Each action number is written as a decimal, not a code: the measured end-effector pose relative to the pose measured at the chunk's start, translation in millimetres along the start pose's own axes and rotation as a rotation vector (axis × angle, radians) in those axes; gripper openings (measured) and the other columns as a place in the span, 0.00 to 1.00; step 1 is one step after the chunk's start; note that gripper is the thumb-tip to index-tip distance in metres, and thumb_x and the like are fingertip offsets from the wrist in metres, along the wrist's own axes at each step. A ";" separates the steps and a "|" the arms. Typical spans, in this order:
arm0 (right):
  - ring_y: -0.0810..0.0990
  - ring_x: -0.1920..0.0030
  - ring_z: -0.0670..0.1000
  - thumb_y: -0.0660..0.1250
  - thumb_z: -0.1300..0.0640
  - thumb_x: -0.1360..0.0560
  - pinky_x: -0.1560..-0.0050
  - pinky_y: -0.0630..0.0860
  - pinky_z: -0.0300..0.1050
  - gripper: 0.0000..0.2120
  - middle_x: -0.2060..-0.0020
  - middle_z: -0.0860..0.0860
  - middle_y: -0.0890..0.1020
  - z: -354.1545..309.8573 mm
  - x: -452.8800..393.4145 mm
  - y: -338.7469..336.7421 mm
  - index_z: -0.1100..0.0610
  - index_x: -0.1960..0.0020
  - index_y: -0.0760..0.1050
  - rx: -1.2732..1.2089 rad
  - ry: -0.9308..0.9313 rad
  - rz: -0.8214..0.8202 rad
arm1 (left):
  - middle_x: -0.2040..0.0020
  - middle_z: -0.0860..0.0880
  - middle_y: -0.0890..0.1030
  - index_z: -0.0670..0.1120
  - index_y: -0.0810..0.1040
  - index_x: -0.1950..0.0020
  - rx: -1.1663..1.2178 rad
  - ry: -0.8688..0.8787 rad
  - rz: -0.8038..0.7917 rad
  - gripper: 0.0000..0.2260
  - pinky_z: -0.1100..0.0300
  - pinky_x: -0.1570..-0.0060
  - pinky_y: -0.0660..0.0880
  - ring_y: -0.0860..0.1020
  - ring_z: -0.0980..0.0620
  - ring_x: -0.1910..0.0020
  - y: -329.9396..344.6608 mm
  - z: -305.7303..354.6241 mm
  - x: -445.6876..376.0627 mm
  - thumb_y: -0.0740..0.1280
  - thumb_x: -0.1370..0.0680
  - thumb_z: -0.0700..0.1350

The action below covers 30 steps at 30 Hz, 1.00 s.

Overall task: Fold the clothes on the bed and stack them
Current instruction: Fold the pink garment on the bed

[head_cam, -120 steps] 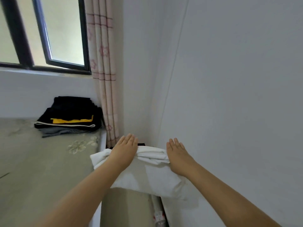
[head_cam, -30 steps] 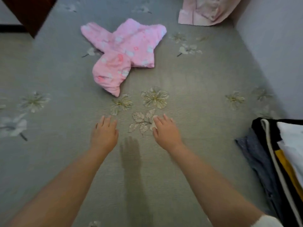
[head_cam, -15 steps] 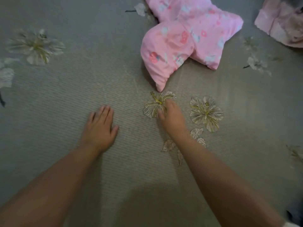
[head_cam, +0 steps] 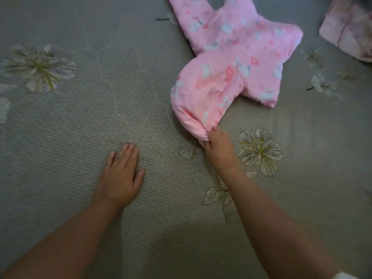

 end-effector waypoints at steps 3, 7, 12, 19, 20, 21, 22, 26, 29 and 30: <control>0.77 0.51 0.60 0.55 0.56 0.21 0.54 0.65 0.50 0.16 0.51 0.64 0.79 15.9 76.4 6.1 0.67 0.49 0.75 -0.046 0.027 -0.110 | 0.47 0.29 0.77 0.27 0.76 0.46 -0.011 0.085 -0.069 0.36 0.34 0.52 0.71 0.78 0.30 0.50 -7.2 13.3 11.6 0.45 0.20 0.58; 0.79 0.56 0.57 0.60 0.66 0.24 0.65 0.58 0.41 0.09 0.56 0.63 0.82 39.7 189.7 6.4 0.68 0.50 0.78 -0.324 0.182 -0.150 | 0.48 0.28 0.77 0.26 0.75 0.46 -0.016 0.225 -0.190 0.40 0.35 0.56 0.73 0.78 0.29 0.52 0.2 44.7 61.0 0.43 0.21 0.62; 0.74 0.56 0.51 0.56 0.68 0.22 0.57 0.70 0.41 0.12 0.52 0.69 0.80 71.9 329.1 -2.8 0.74 0.46 0.74 -0.923 0.668 -0.218 | 0.47 0.29 0.77 0.26 0.75 0.46 -0.097 0.441 -0.298 0.41 0.35 0.60 0.74 0.78 0.30 0.51 -6.2 102.3 138.7 0.44 0.23 0.64; 0.83 0.68 0.48 0.60 0.61 0.31 0.69 0.80 0.40 0.13 0.69 0.54 0.83 54.4 405.9 -93.5 0.61 0.67 0.82 -1.789 0.751 0.006 | 0.36 0.40 0.74 0.39 0.73 0.37 0.116 0.370 -0.302 0.23 0.48 0.34 0.57 0.68 0.39 0.34 -36.2 185.2 190.1 0.69 0.29 0.47; 0.83 0.68 0.50 0.62 0.61 0.36 0.70 0.80 0.42 0.10 0.69 0.55 0.84 57.8 401.0 -111.6 0.61 0.69 0.82 -1.853 0.732 0.106 | 0.39 0.40 0.76 0.38 0.74 0.39 0.242 0.290 -0.316 0.20 0.52 0.38 0.61 0.72 0.41 0.37 -42.5 192.6 190.9 0.63 0.26 0.48; 0.83 0.68 0.51 0.63 0.61 0.39 0.70 0.80 0.43 0.09 0.69 0.56 0.83 62.6 393.7 -129.1 0.62 0.70 0.82 -1.925 0.706 0.219 | 0.43 0.40 0.78 0.38 0.74 0.40 0.374 0.220 -0.340 0.18 0.55 0.44 0.64 0.74 0.42 0.41 -49.2 201.0 192.2 0.60 0.24 0.48; 0.83 0.68 0.52 0.62 0.61 0.38 0.68 0.81 0.45 0.10 0.69 0.56 0.83 69.0 384.5 -144.1 0.62 0.68 0.82 -1.991 0.665 0.327 | 0.46 0.41 0.78 0.37 0.74 0.41 0.494 0.157 -0.392 0.15 0.58 0.49 0.67 0.75 0.44 0.44 -54.9 208.8 193.5 0.59 0.21 0.47; 0.77 0.51 0.49 0.53 0.60 0.20 0.45 0.73 0.44 0.10 0.52 0.55 0.81 95.6 358.1 -173.6 0.59 0.45 0.71 -1.667 0.634 0.460 | 0.52 0.48 0.78 0.43 0.73 0.44 0.982 -0.166 -0.559 0.09 0.73 0.67 0.72 0.77 0.61 0.61 -68.4 222.5 192.0 0.57 0.20 0.43; 0.69 0.44 0.48 0.59 0.57 0.21 0.44 0.66 0.42 0.18 0.42 0.56 0.74 99.3 369.1 -145.5 0.64 0.34 0.67 -0.838 0.605 0.235 | 0.47 0.39 0.77 0.38 0.70 0.38 1.102 -0.465 -0.221 0.13 0.66 0.67 0.71 0.74 0.51 0.61 -84.6 190.5 174.8 0.57 0.20 0.43; 0.69 0.43 0.49 0.62 0.55 0.23 0.44 0.65 0.42 0.21 0.43 0.55 0.73 90.6 378.4 -126.3 0.65 0.33 0.66 -0.702 0.562 0.126 | 0.45 0.37 0.76 0.39 0.68 0.35 1.070 -0.521 -0.163 0.15 0.63 0.64 0.70 0.73 0.49 0.61 -84.5 179.3 175.0 0.57 0.20 0.43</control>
Point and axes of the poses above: each hand's wrist, its own x-axis away from the middle knuckle, its own y-axis out of the palm, z = x × y, the point moved 8 cm from there along -x, towards the middle knuckle
